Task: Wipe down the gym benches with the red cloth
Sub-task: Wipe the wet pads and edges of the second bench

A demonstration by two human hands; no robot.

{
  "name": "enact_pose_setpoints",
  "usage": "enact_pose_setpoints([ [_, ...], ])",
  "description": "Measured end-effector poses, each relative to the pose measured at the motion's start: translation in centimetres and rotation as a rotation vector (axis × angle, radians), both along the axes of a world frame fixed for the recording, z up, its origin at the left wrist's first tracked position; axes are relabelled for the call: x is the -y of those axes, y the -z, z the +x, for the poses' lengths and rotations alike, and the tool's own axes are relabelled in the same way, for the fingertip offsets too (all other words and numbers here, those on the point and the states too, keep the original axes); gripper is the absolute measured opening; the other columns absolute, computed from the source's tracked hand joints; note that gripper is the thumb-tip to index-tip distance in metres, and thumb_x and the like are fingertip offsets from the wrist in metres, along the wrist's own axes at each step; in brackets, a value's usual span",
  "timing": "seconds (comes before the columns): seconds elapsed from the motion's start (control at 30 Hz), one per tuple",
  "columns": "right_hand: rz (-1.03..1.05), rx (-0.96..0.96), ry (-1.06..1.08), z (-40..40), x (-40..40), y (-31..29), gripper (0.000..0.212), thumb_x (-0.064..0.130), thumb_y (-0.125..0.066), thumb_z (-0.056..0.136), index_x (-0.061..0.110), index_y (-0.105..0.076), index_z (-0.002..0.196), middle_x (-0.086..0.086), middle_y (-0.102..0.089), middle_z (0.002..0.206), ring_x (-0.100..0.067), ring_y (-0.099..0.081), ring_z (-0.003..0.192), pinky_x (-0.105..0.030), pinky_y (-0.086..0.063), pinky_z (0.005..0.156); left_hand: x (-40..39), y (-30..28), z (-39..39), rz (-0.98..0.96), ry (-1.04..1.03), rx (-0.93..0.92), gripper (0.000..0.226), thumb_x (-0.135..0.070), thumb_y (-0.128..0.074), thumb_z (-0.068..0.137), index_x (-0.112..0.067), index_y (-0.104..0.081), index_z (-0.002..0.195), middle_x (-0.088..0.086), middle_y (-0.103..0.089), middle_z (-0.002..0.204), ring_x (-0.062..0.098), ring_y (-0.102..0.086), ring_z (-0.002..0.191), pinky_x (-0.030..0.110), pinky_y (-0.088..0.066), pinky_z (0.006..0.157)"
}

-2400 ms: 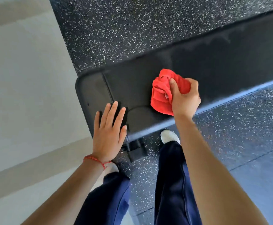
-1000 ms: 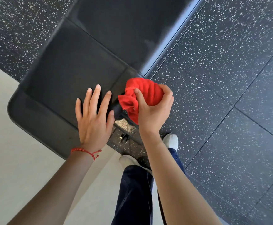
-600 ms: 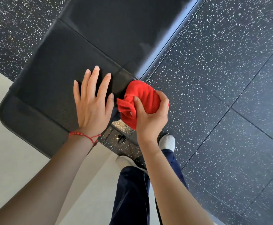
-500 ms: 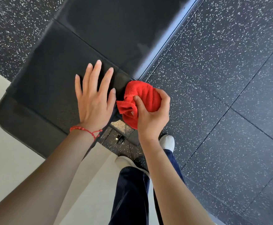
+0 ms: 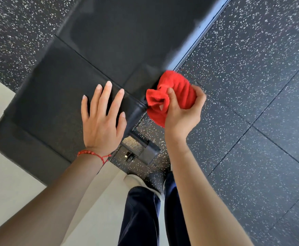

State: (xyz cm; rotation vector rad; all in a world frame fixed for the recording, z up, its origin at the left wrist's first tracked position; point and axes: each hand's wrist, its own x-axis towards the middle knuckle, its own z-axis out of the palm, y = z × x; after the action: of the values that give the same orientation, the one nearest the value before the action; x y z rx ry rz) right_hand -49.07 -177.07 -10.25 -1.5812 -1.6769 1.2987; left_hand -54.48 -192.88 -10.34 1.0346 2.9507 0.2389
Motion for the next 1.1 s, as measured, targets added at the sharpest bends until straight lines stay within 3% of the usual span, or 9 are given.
enact_pose_setpoints([
  [0.17, -0.097, 0.006, -0.003, 1.7, 2.8, 0.0, 0.044, 0.027, -0.08, 0.067, 0.019, -0.056, 0.103, 0.003, -0.062, 0.101, -0.005, -0.055, 0.093, -0.012, -0.038, 0.085, 0.0, 0.1, 0.0, -0.012, -0.004, -0.016, 0.05, -0.024, -0.041, 0.09, -0.016, -0.039, 0.139, 0.015, -0.035, 0.147, 0.031, -0.028, 0.136, 0.053, -0.017, 0.109],
  [0.33, -0.025, 0.019, -0.101, 0.7, -0.4, -0.2, 0.043, 0.023, -0.081, 0.065, 0.021, -0.058, 0.101, 0.004, -0.062, 0.099, -0.012, -0.057, 0.094, -0.02, -0.041, 0.086, 0.0, 0.1, 0.0, -0.012, -0.007, -0.006, 0.049, -0.023, -0.04, 0.091, -0.016, -0.039, 0.139, 0.015, -0.034, 0.147, 0.032, -0.027, 0.136, 0.054, -0.016, 0.109],
  [0.47, 0.011, 0.001, -0.113, -0.1, -2.4, 0.0, 0.043, 0.021, -0.081, 0.065, 0.017, -0.059, 0.102, 0.005, -0.062, 0.098, -0.01, -0.056, 0.092, -0.018, -0.041, 0.086, -0.1, -0.1, 0.0, -0.005, -0.004, 0.006, 0.047, -0.023, -0.04, 0.091, -0.014, -0.042, 0.137, 0.017, -0.037, 0.145, 0.033, -0.029, 0.135, 0.055, -0.017, 0.108],
  [0.67, 0.066, -0.016, 0.083, -2.9, -5.1, -0.1, 0.04, 0.02, -0.079, 0.066, 0.014, -0.06, 0.101, 0.008, -0.059, 0.092, 0.004, -0.049, 0.082, 0.001, -0.032, 0.076, 0.0, -0.1, -0.2, 0.011, 0.002, 0.04, 0.045, -0.028, -0.034, 0.095, -0.016, -0.041, 0.138, 0.016, -0.037, 0.145, 0.033, -0.029, 0.135, 0.055, -0.015, 0.109],
  [0.77, 0.062, 0.026, 0.119, -3.5, -5.5, -0.5, 0.038, 0.023, -0.078, 0.068, 0.016, -0.059, 0.101, 0.011, -0.059, 0.091, 0.006, -0.047, 0.08, 0.004, -0.03, 0.071, 0.1, -0.1, -0.2, 0.026, 0.009, 0.047, 0.046, -0.028, -0.036, 0.094, -0.016, -0.042, 0.138, 0.015, -0.037, 0.146, 0.033, -0.029, 0.135, 0.054, -0.014, 0.109],
  [0.83, 0.062, 0.05, 0.105, -3.0, -4.6, -0.6, 0.039, 0.026, -0.078, 0.069, 0.017, -0.059, 0.101, 0.009, -0.061, 0.091, 0.001, -0.05, 0.081, 0.0, -0.033, 0.072, 0.1, -0.1, -0.2, 0.028, 0.003, 0.054, 0.046, -0.027, -0.038, 0.093, -0.016, -0.044, 0.137, 0.015, -0.037, 0.146, 0.033, -0.03, 0.135, 0.055, -0.015, 0.109],
  [0.93, 0.019, 0.055, 0.11, -1.9, -2.2, -0.3, 0.04, 0.027, -0.078, 0.069, 0.018, -0.058, 0.102, 0.003, -0.063, 0.095, -0.012, -0.056, 0.087, -0.018, -0.04, 0.08, 0.0, -0.3, -0.3, 0.027, -0.006, 0.079, 0.047, -0.026, -0.039, 0.091, -0.016, -0.045, 0.136, 0.015, -0.038, 0.145, 0.033, -0.03, 0.134, 0.055, -0.015, 0.108],
  [1.1, -0.007, 0.035, 0.143, -1.4, -0.8, 0.1, 0.039, 0.025, -0.079, 0.068, 0.018, -0.058, 0.101, 0.005, -0.062, 0.094, -0.01, -0.055, 0.088, -0.018, -0.04, 0.081, -0.2, -0.8, -0.3, 0.058, -0.026, 0.128, 0.046, -0.025, -0.041, 0.089, -0.013, -0.05, 0.133, 0.017, -0.041, 0.143, 0.034, -0.032, 0.133, 0.057, -0.017, 0.108],
])
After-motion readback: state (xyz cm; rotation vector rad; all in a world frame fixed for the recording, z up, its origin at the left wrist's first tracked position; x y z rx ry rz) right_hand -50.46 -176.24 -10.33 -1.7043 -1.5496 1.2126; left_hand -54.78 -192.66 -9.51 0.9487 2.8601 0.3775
